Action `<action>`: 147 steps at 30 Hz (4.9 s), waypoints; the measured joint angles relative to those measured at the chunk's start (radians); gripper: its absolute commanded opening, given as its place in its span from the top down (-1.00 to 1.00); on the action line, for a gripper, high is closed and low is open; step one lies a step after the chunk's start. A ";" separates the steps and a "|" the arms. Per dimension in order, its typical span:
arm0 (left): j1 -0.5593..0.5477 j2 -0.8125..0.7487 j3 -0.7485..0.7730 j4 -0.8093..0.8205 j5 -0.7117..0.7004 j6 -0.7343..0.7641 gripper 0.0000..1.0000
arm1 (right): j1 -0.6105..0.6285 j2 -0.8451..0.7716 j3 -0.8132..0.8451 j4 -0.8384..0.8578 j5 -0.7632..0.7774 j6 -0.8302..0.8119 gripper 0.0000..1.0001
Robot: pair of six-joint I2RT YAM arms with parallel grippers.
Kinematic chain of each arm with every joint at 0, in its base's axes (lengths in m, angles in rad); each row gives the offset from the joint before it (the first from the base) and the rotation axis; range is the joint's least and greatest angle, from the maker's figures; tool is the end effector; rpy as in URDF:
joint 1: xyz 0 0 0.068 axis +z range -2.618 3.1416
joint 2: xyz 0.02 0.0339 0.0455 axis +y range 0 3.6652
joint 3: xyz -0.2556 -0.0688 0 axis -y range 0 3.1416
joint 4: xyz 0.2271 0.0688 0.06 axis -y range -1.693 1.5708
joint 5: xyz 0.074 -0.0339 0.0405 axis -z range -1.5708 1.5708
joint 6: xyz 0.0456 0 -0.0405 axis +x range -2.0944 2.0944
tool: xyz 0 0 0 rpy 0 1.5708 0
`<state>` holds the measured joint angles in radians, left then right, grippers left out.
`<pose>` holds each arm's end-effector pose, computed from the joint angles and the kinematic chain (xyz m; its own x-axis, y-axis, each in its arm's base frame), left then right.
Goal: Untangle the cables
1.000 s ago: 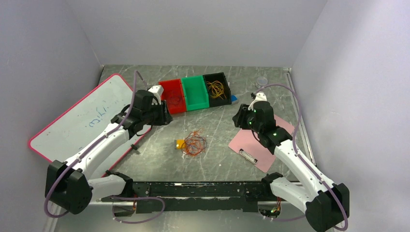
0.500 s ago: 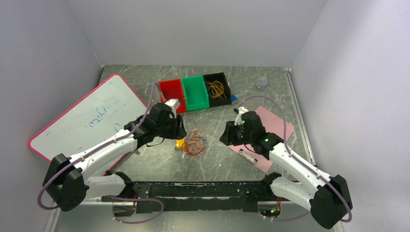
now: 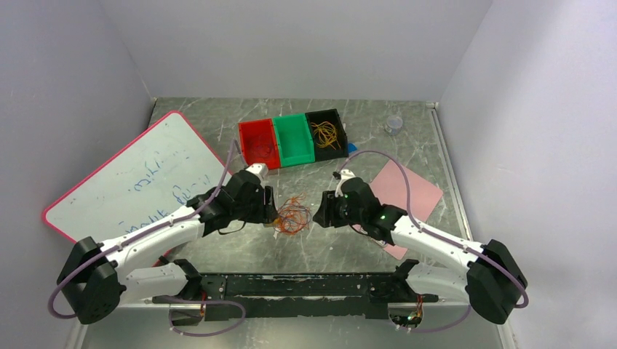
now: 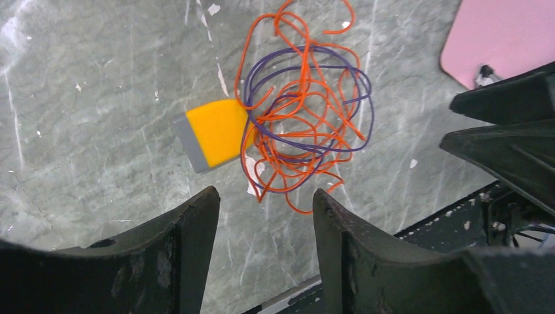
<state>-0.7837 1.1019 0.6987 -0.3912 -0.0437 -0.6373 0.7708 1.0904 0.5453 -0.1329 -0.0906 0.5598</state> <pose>0.1577 -0.1544 0.2223 -0.8129 -0.0292 -0.5817 0.2487 0.8858 -0.3919 0.1551 0.1564 0.1988 -0.7766 -0.0170 -0.6298 -0.3918 0.7958 0.4617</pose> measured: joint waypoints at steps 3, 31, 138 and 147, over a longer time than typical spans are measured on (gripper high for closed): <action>-0.006 0.026 -0.019 0.015 -0.010 -0.002 -0.13 | 0.001 0.008 0.002 0.004 0.006 0.000 0.02; -0.012 0.166 0.027 0.070 -0.051 0.051 0.86 | 0.002 -0.035 0.009 0.026 0.087 0.021 -0.02; -0.128 0.340 0.864 -0.209 0.010 0.289 0.86 | 0.002 -0.167 -0.121 0.700 -0.183 -0.598 -0.15; -0.128 0.340 0.919 -0.232 0.063 0.291 0.86 | 0.002 0.065 -0.098 0.895 -0.144 -0.567 0.37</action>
<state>-0.9115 1.4418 1.6176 -0.6228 0.0196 -0.3462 0.7727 1.1557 0.4477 0.7616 -0.2344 -0.0074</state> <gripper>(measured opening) 0.076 0.372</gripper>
